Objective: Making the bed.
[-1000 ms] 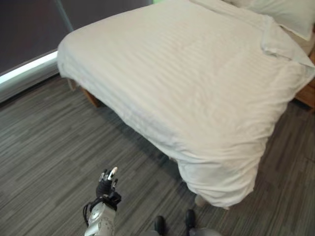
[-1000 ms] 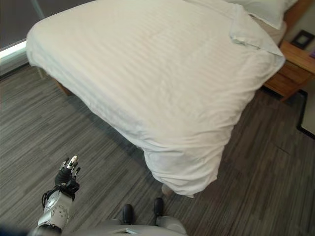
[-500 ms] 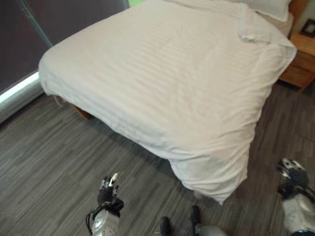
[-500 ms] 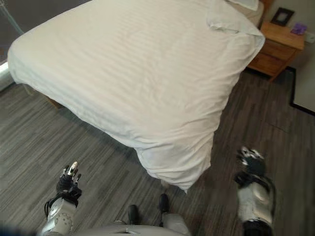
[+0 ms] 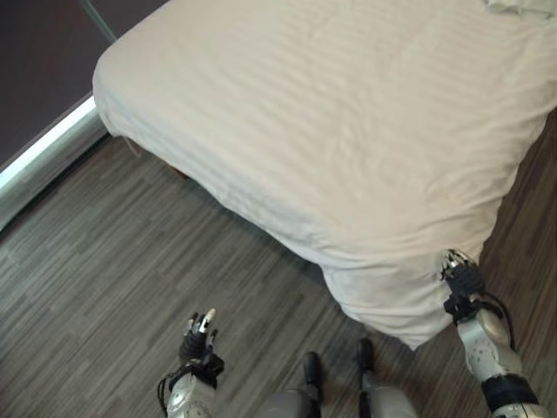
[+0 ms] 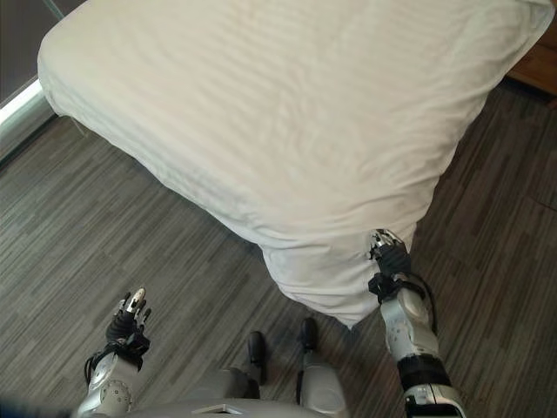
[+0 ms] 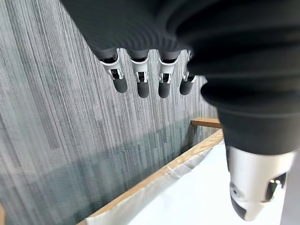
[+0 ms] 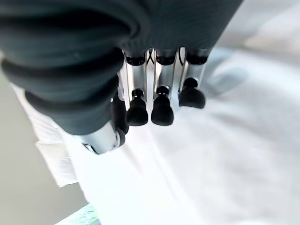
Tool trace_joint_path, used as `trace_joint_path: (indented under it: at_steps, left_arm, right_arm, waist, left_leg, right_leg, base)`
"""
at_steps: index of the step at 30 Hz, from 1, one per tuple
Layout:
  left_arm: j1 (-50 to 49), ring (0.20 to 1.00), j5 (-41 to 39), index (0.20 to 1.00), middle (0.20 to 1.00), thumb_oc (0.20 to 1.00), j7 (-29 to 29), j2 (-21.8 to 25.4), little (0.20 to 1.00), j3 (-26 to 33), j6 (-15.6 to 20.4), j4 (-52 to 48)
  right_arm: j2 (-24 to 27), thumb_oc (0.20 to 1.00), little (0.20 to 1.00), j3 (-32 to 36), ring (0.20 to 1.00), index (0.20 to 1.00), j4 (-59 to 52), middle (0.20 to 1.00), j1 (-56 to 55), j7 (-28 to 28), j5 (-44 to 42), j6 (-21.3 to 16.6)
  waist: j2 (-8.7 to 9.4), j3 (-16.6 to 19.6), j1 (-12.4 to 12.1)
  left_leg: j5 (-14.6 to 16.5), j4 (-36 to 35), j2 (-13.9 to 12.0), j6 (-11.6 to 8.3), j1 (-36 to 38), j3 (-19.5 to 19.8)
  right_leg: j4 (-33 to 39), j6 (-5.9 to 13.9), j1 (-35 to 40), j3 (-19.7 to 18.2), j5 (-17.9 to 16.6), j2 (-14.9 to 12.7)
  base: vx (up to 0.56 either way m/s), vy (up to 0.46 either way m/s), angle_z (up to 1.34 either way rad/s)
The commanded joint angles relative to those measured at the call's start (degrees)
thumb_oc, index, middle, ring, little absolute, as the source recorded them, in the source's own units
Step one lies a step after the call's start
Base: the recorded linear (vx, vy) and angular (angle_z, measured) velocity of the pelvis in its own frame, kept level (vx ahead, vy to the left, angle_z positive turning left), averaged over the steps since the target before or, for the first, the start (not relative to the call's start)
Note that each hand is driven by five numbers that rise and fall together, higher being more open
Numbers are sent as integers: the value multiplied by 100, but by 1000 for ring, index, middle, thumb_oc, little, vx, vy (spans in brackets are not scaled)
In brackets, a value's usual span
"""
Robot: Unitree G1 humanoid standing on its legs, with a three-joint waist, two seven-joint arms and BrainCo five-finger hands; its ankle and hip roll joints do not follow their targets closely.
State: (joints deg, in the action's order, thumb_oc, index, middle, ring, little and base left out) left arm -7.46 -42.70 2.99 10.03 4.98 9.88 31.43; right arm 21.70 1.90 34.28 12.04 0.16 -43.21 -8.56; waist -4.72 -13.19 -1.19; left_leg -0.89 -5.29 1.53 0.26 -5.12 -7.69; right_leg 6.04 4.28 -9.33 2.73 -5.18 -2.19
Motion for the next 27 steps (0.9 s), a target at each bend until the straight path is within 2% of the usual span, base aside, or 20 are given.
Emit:
trace_joint_path:
  at_steps: [1, 4, 6, 11, 17, 20, 21, 23, 24, 25, 26, 27]
  left_arm:
    - [412, 1000, -209, 1000, 1000, 1000, -80, 335, 1000, -270, 263, 59]
    - [617, 1000, -230, 1000, 1000, 1000, -57, 332, 1000, -599, 270, 84]
    - [739, 1000, -188, 1000, 1000, 1000, -42, 247, 1000, -766, 227, 239]
    - [676, 1000, -259, 1000, 1000, 1000, -124, 17, 1000, -901, 168, 199]
    - [632, 1000, -194, 1000, 1000, 1000, -145, 48, 1000, -798, 184, 136]
    - [636, 1000, -147, 1000, 1000, 1000, -113, 73, 1000, -773, 205, 87]
    - [655, 1000, -120, 1000, 1000, 1000, -42, 95, 1000, -735, 235, 53]
    - [661, 1000, -78, 1000, 1000, 1000, 47, 102, 1000, -658, 262, 36]
    - [656, 1000, -74, 1000, 1000, 1000, 50, 105, 1000, -660, 263, 37]
    - [649, 1000, -53, 1000, 1000, 1000, 89, 97, 1000, -615, 303, -3]
    - [615, 1000, -59, 1000, 1000, 1000, 113, 79, 1000, -494, 335, -97]
    - [576, 1000, -98, 1000, 1000, 1000, 99, 84, 1000, -432, 347, -136]
  right_arm:
    - [189, 200, 200, 39, 200, 200, 398, 200, 585, -223, -158, -187]
    - [559, 200, 200, -115, 200, 200, 1498, 200, 1340, -429, 60, -72]
    - [537, 200, 200, -32, 200, 200, 2224, 200, 1510, -486, -25, -17]
    - [382, 200, 200, 275, 200, 200, 3506, 200, 1067, -410, 59, 207]
    - [656, 200, 200, 824, 200, 200, 4198, 200, 333, -528, 456, 365]
    - [792, 200, 200, 1040, 200, 200, 4055, 200, 211, -630, 373, 317]
    - [894, 200, 200, 1312, 200, 200, 3649, 200, 160, -819, 136, 88]
    - [958, 200, 200, 1358, 200, 200, 2785, 200, 69, -1082, 303, -222]
    - [924, 200, 200, 1369, 200, 200, 2711, 200, 31, -1132, 332, -204]
    - [925, 200, 200, 1418, 200, 200, 1975, 200, -76, -1267, 493, -352]
    - [875, 200, 200, 1296, 200, 200, 674, 200, -304, -1262, 821, -521]
    - [827, 200, 200, 1053, 200, 200, -183, 200, -500, -979, 975, -497]
  waist:
    - [154, -13, -147]
    - [-37, -224, -271]
    - [-89, -305, -301]
    - [-145, -384, -280]
    - [-187, -350, -94]
    - [-166, -321, -24]
    - [-135, -297, 51]
    - [-97, -271, 130]
    - [-92, -269, 128]
    - [-70, -269, 175]
    - [-8, -248, 235]
    - [49, -237, 258]
  left_leg:
    - [-177, 29, -84, -379, -164, 415]
    - [-302, 29, -86, -443, -507, 467]
    - [-314, 29, -116, -463, -577, 448]
    - [-297, 29, -148, -455, -583, 476]
    - [-230, 29, -161, -446, -530, 481]
    - [-205, 29, -165, -438, -510, 464]
    - [-178, 29, -166, -432, -473, 440]
    - [-167, 29, -173, -428, -445, 412]
    - [-165, 29, -173, -427, -439, 411]
    - [-157, 29, -178, -427, -409, 393]
    - [-156, 29, -176, -421, -393, 380]
    - [-168, 29, -176, -422, -389, 369]
  right_leg:
    - [-104, 516, -148, 83, -215, -514]
    - [-104, 502, -458, 114, -271, -518]
    - [-104, 487, -518, 113, -268, -491]
    - [-104, 453, -514, 103, -203, -443]
    - [-104, 434, -498, 95, -133, -428]
    - [-104, 434, -487, 73, -113, -422]
    - [-104, 442, -469, 45, -108, -414]
    - [-104, 446, -457, 10, -117, -412]
    - [-104, 447, -451, 9, -115, -412]
    - [-104, 445, -431, -5, -119, -408]
    - [-104, 442, -423, -39, -139, -409]
    - [-104, 436, -425, -51, -154, -413]
  base:
    - [-76, -39, 14]
    - [-88, -57, 6]
    - [-20, -65, 4]
    - [35, -51, 1]
    - [39, -13, 2]
    - [23, 8, -1]
    - [28, 19, -8]
    - [19, 24, -12]
    - [1, 23, -8]
    - [-10, 19, -6]
    - [-27, 18, -7]
    - [-34, -1, -10]
